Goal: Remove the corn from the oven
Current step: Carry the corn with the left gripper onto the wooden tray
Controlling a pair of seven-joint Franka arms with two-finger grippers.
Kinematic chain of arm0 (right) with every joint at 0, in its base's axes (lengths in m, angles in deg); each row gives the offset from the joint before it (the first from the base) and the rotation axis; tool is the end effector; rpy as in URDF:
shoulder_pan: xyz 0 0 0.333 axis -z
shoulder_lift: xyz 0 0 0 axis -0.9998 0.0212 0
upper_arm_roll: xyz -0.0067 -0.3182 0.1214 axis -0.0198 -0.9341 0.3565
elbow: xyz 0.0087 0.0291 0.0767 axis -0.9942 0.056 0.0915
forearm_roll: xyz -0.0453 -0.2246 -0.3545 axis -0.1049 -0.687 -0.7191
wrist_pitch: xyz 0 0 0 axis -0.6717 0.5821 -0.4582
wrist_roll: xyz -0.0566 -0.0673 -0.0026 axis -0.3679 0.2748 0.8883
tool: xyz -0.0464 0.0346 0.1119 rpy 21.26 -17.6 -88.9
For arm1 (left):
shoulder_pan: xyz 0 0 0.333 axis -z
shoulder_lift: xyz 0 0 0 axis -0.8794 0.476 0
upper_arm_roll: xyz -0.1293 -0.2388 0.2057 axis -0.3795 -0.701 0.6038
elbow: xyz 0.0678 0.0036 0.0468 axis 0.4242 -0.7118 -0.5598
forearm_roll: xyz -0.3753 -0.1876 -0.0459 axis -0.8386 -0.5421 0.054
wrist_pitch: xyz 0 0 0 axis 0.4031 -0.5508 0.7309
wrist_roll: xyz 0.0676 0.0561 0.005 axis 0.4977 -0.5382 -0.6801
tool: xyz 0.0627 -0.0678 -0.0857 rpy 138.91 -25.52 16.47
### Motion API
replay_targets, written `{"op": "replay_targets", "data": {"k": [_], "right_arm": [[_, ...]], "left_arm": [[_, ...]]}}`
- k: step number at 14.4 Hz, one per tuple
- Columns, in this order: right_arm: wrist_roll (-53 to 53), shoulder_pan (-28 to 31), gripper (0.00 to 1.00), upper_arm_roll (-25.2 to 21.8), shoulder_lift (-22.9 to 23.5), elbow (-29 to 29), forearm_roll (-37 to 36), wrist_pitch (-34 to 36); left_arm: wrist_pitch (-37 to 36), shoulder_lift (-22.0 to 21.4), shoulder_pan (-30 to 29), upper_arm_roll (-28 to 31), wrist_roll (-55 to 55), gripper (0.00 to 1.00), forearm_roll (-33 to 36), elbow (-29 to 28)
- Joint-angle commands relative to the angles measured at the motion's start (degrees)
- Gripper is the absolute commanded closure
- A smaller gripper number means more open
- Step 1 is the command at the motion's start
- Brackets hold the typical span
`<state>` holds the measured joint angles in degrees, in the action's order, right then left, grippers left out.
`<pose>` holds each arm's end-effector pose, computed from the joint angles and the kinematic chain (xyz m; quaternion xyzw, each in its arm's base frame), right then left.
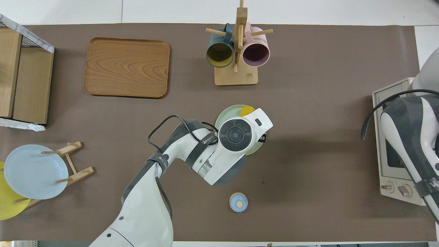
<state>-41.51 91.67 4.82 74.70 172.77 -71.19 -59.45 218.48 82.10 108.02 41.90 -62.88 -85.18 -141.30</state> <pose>0.5856 -0.0808 0.4562 0.9749 -0.0123 -0.1183 0.1883 0.4766 -0.5479 0.2956 0.9872 -0.1263 0.0447 0.0864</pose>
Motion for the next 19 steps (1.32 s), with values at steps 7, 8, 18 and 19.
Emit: {"op": "replay_targets", "data": {"k": [7, 8, 18, 19], "right_arm": [[-3.1, -0.1, 1.0, 0.6, -2.4, -10.4, 9.3, 9.6], [-3.1, 0.0, 1.0, 0.6, -3.4, -10.5, 11.4, 9.7], [-2.7, -0.2, 0.7, 0.7, -6.0, -9.9, 21.2, 13.2], [-2.7, -0.2, 0.65, 0.7, -6.1, -9.9, 21.2, 13.2]], "left_arm": [[-19.0, -11.4, -14.1, 0.7, 7.1, 1.0, 0.0, 0.6], [-19.3, -11.2, -16.5, 0.7, 8.4, 1.0, 0.0, 1.3], [-17.1, 3.5, -35.8, 0.5, 20.6, 1.0, -1.8, 17.0], [-15.7, 6.1, -37.0, 0.5, 20.6, 1.0, -1.8, 19.7]]}}
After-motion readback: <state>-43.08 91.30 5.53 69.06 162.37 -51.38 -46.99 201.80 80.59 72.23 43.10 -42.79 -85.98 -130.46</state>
